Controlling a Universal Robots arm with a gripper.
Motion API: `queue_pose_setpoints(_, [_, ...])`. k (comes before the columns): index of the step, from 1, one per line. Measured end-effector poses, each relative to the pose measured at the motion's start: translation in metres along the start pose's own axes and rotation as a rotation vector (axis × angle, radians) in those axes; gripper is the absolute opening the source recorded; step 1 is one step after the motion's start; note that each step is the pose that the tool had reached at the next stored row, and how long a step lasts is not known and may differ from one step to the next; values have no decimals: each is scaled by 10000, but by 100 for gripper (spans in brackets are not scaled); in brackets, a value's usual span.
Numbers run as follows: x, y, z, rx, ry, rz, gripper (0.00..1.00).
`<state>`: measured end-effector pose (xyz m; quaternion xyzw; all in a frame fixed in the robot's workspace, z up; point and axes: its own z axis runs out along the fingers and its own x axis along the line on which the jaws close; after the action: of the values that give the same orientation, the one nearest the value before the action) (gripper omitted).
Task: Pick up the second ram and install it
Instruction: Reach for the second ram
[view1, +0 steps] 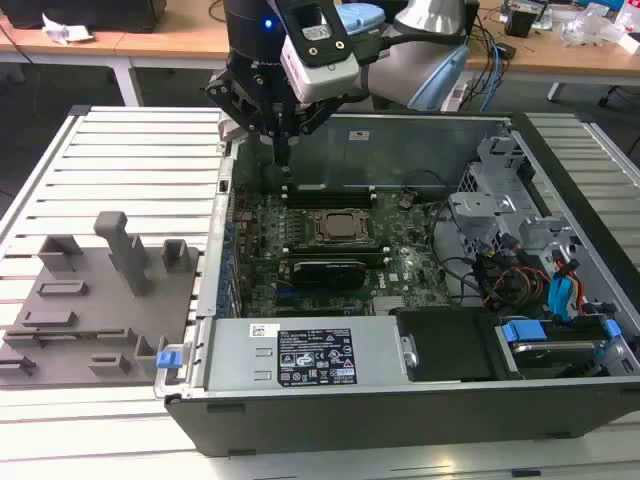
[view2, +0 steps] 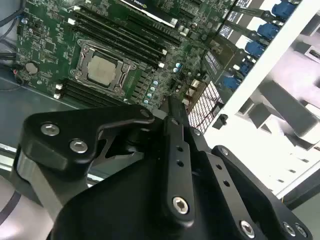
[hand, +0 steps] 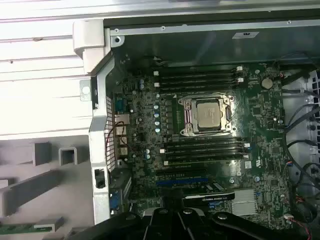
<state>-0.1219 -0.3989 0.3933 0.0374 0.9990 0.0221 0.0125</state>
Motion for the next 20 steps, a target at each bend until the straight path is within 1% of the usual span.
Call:
queue_pose_setpoints(1, [11,-1,0,-1,-1,1,11])
queue_pose_setpoints(2, [54,-4,-1,-1,0,1,11])
queue_pose_setpoints(4, [165,-12,-4,0,-1,-1,11])
queue_pose_setpoints(6, [223,-16,-6,0,-1,1,11])
queue_pose_setpoints(7, [263,-20,-7,-1,-1,1,11])
queue_pose_setpoints(9, [367,-27,-10,0,-1,0,11])
queue_pose_setpoints(13, [496,-37,-13,0,-1,-1,11])
queue_pose_setpoints(14, [571,-42,-14,-1,-1,1,11])
queue_pose_setpoints(15, [611,-46,-15,0,-2,0,11])
queue_pose_setpoints(16, [668,-50,-16,-1,-1,0,11])
queue_pose_setpoints(20, [831,-62,-20,0,-1,0,11])
